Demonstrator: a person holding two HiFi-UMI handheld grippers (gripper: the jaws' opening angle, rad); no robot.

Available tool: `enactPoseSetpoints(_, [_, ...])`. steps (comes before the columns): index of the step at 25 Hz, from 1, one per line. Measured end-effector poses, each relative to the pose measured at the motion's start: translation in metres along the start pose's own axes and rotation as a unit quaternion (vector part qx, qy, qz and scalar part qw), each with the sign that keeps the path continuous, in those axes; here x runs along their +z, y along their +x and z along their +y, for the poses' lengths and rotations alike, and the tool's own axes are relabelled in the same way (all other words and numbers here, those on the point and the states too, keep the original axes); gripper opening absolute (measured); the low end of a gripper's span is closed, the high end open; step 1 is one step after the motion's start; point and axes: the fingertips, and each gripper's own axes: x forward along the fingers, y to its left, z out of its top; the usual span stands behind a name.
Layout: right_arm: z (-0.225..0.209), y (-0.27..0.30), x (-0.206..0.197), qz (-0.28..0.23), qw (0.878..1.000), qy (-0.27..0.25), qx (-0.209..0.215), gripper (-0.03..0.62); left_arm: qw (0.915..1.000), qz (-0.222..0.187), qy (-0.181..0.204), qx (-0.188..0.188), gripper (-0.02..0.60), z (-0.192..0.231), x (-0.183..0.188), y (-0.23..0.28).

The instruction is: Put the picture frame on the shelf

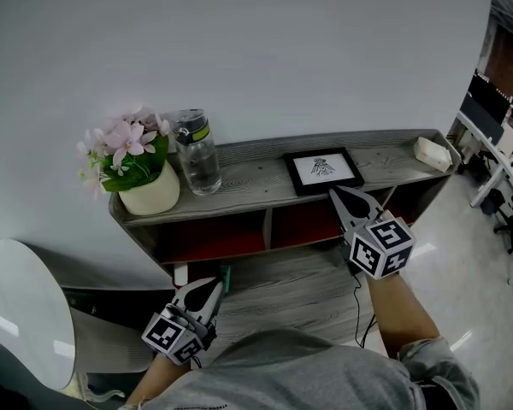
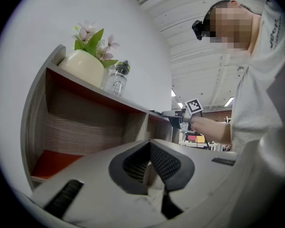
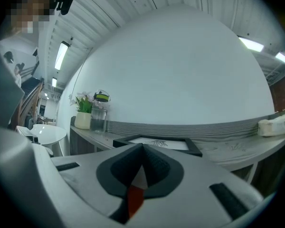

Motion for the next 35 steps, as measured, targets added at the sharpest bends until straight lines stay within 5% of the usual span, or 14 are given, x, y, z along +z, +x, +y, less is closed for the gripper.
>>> enactPoseSetpoints(17, [0.004, -0.006, 0.002, -0.001, 1.0, -0.001, -0.006, -0.011, 0.9999, -0.009, -0.003, -0.014, 0.008, -0.001, 0.002, -0.007])
enactPoseSetpoints(25, [0.035, -0.038, 0.018, -0.049, 0.997, 0.019, 0.053, -0.011, 0.9992, -0.007, -0.014, -0.036, 0.008, 0.0, -0.004, -0.013])
enactPoseSetpoints(35, [0.058, -0.071, -0.055, -0.003, 0.993, 0.065, 0.103, -0.009, 0.9955, 0.004, -0.049, -0.081, 0.008, 0.0, -0.038, -0.004])
